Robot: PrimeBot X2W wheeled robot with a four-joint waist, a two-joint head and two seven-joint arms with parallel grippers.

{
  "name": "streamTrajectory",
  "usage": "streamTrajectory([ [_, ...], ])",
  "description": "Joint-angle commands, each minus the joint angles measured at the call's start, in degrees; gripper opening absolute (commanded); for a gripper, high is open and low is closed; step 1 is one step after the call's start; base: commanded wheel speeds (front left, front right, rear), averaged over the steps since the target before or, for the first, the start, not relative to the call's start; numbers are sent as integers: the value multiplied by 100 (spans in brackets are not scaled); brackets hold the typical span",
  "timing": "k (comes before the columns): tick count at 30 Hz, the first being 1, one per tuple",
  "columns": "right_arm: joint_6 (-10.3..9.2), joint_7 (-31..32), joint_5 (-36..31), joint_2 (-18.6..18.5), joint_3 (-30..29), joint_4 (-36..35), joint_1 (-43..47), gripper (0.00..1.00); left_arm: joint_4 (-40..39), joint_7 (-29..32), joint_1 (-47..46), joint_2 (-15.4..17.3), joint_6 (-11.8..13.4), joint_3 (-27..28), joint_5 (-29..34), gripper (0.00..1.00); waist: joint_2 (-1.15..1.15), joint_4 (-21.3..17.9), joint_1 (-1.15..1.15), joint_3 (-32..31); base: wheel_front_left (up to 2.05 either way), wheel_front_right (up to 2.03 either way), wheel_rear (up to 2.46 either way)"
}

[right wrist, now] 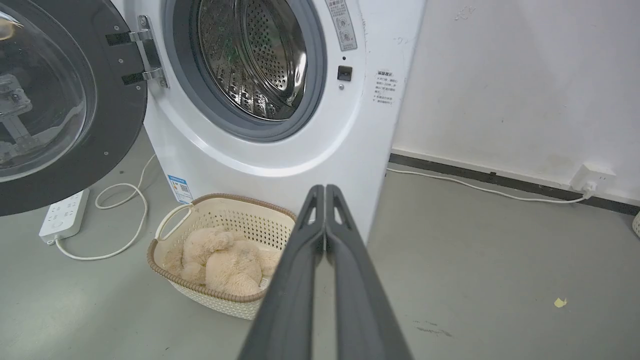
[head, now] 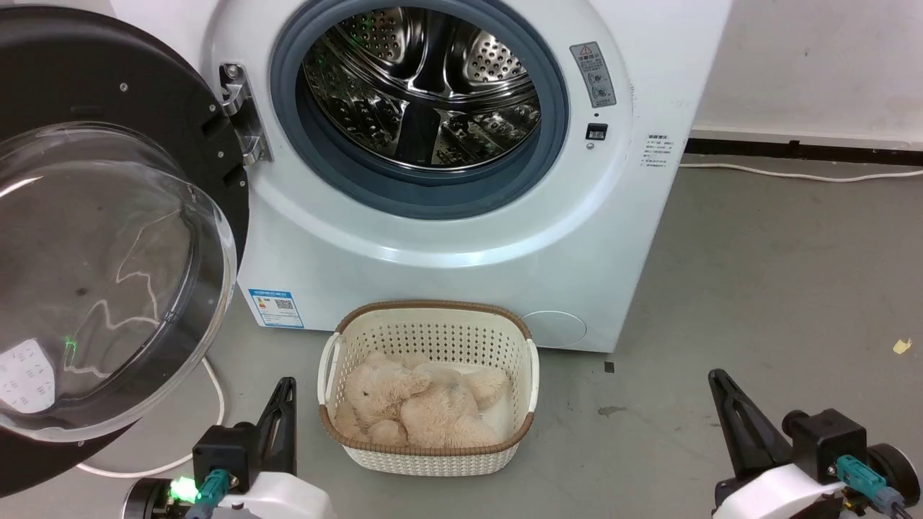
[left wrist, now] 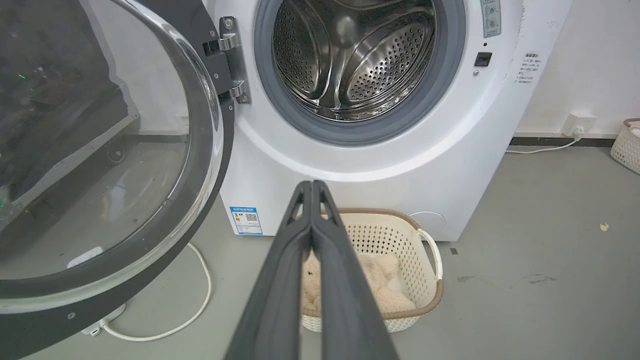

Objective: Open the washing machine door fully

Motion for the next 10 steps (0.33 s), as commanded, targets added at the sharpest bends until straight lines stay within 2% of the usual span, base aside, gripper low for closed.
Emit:
streamTrajectory([
  [1, 4, 30, -22, 17, 16, -44, -78, 0, -40, 36, -119, -40, -29, 49, 67, 0, 0, -1, 0, 1, 0, 0, 0],
  [10, 4, 159, -62, 19, 51, -60, -140, 0, -95, 164, -159, -86, -80, 155, 186, 0, 0, -15, 0, 8, 0, 0, 0],
])
